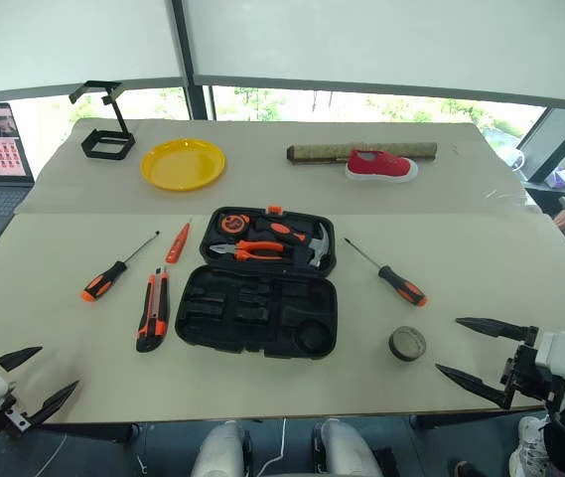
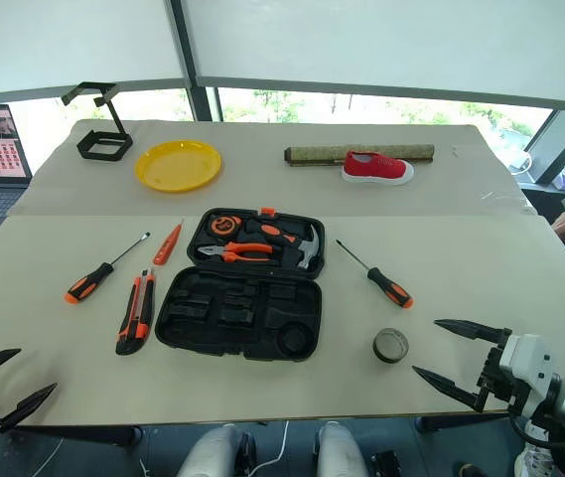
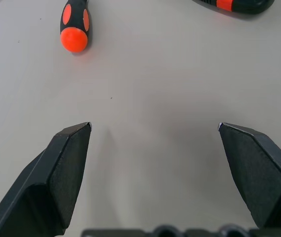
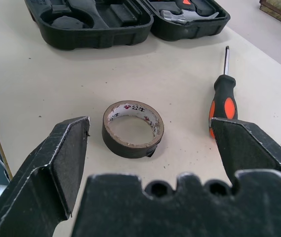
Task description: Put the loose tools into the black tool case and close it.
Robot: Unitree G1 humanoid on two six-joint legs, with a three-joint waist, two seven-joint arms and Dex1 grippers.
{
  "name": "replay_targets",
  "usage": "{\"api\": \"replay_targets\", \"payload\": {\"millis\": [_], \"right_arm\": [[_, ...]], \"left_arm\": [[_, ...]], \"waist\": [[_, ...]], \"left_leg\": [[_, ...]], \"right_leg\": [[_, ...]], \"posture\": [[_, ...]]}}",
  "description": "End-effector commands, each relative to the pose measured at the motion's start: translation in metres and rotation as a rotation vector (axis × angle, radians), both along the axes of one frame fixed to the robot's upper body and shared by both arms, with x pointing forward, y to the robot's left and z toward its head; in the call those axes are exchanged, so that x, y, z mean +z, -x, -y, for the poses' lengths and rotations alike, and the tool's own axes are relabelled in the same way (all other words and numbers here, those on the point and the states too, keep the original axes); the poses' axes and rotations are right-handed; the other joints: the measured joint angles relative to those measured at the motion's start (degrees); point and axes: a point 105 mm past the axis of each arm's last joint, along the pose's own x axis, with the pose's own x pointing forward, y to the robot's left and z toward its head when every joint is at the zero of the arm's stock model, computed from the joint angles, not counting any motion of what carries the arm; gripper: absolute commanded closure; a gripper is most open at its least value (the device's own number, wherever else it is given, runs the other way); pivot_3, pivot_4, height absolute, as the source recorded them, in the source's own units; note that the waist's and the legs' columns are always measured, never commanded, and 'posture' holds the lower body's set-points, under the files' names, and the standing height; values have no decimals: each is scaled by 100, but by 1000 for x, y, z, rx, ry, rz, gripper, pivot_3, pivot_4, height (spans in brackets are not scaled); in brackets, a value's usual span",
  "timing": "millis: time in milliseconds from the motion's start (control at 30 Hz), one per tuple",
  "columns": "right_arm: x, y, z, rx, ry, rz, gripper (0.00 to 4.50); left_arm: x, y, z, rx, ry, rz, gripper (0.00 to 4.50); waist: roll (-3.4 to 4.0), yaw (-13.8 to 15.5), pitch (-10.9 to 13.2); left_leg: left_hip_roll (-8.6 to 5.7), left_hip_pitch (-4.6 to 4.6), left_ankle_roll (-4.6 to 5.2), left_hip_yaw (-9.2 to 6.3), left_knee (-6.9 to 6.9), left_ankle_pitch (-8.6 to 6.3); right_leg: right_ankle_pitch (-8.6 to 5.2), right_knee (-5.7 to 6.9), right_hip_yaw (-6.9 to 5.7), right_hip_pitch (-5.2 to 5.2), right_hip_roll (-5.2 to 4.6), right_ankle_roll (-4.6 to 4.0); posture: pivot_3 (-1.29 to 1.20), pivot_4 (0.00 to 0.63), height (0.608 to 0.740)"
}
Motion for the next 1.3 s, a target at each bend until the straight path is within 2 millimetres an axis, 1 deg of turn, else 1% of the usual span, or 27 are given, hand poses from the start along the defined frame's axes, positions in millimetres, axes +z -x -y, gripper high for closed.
{"api": "replay_targets", "payload": {"millis": [33, 100, 167, 233, 267, 333, 400, 467, 533, 600, 700, 800, 967, 1033, 1067, 1133, 1200, 1300], "right_arm": [[8, -3, -3, 8, -5, 44, 0], [8, -5, -6, 11, -14, 45, 0], [11, -10, -13, 10, -51, 48, 0], [22, -15, -27, 35, -100, 118, 0], [32, -17, -35, 49, -143, 176, 0], [46, -20, -45, 55, -224, 230, 0], [58, -21, -57, 83, -312, 231, 0], [73, -21, -64, 102, -399, 251, 0], [82, -20, -67, 111, -431, 271, 0], [82, -17, -70, 123, -413, 292, 0], [79, -13, -71, 135, -379, 325, 0], [76, -10, -69, 132, -356, 337, 0], [75, -4, -70, 134, -325, 286, 0], [79, -6, -68, 96, -328, 297, 0], [80, -5, -68, 86, -324, 300, 0], [78, -2, -69, 80, -312, 287, 0], [74, 2, -70, 84, -288, 272, 0], [73, 3, -63, 47, -278, 279, 0]], "left_arm": [[11, -7, 5, -7, 31, 23, 60], [22, -15, 10, 5, 110, 50, 60], [26, -16, 8, 38, 151, 44, 60], [29, -13, -1, 102, 188, 50, 60], [30, -11, -8, 154, 204, 59, 60], [27, -1, -23, 255, 224, 63, 60], [19, 12, -33, 349, 253, 46, 60], [14, 23, -43, 456, 306, 40, 60], [14, 26, -49, 536, 378, 54, 60], [16, 21, -43, 542, 442, 46, 60], [21, 3, -36, 527, 487, 1, 60], [36, -25, -30, 477, 487, -8, 60], [64, -92, -4, 320, 431, -116, 60], [69, -112, 3, 291, 408, -151, 60], [71, -122, 6, 280, 398, -162, 60], [71, -142, 12, 269, 371, -189, 60], [66, -159, 17, 253, 323, -207, 60], [49, -172, 18, 243, 222, -267, 60]], "waist": [[0, 1, 0], [-1, 4, 0], [0, 7, 0], [0, -4, 0], [0, -25, 1], [3, -72, 2], [8, -105, 5], [8, -121, 6], [1, -121, 7], [-13, -54, 12], [-18, 53, 13], [-19, 113, 13], [-21, 147, 12], [-27, 132, 8], [-21, 101, 10], [-9, 40, 15], [-9, -6, 15], [-9, -63, 16]], "left_leg": [[0, 0, 0, 0, 0, 0], [0, 0, 0, 0, 0, 0], [0, 1, 0, -1, 1, 0], [0, 1, 0, -1, 1, 0], [2, 1, 2, -2, 0, 2], [8, 1, 3, -1, 0, 2], [6, 2, 2, -1, -2, 1], [6, 2, 1, 0, -4, -4], [5, 0, 4, -1, -3, -9], [3, 0, 4, -6, -1, -9], [2, 7, 0, -16, 0, -11], [-1, 8, -31, -16, 8, -28], [-4, 9, -35, -10, 11, -21], [-7, 7, -5, -6, 11, -3], [-7, 3, -6, -5, 11, -2], [-11, 5, -4, 0, 6, -1], [-17, 3, -8, 0, 1, -3], [-7, -1, -25, 0, 1, -13]], "right_leg": [[0, 0, 0, 0, 0, 0], [0, 0, 0, 1, 0, 0], [0, 1, -2, 1, -1, 1], [1, 3, -1, 1, 0, 2], [0, 4, 0, 0, 4, 1], [6, 9, 3, -3, 15, 9], [12, 12, 3, -3, 13, 22], [13, 10, 4, -4, 10, 22], [11, 9, 0, -3, 7, 25], [10, 9, -5, -4, 4, 25], [-8, 6, -19, -10, 2, -5], [-8, 7, -20, -5, -1, -8], [2, 15, -15, 1, 6, -6], [17, 18, -11, 9, 7, 15], [21, 17, -9, 7, 9, 20], [27, 18, -3, 6, 12, 31], [26, 21, -3, 2, 25, 28], [22, 21, 8, -3, 53, 20]], "posture": [[0, 150, 740], [0, 150, 740], [0, 150, 740], [0, 150, 740], [0, 150, 740], [0, 150, 740], [0, 150, 740], [0, 150, 740], [0, 150, 740], [0, 150, 740], [0, 150, 740], [0, 150, 740], [0, 150, 740], [0, 150, 740], [0, 150, 740], [0, 150, 740], [0, 150, 740], [0, 150, 740]]}}
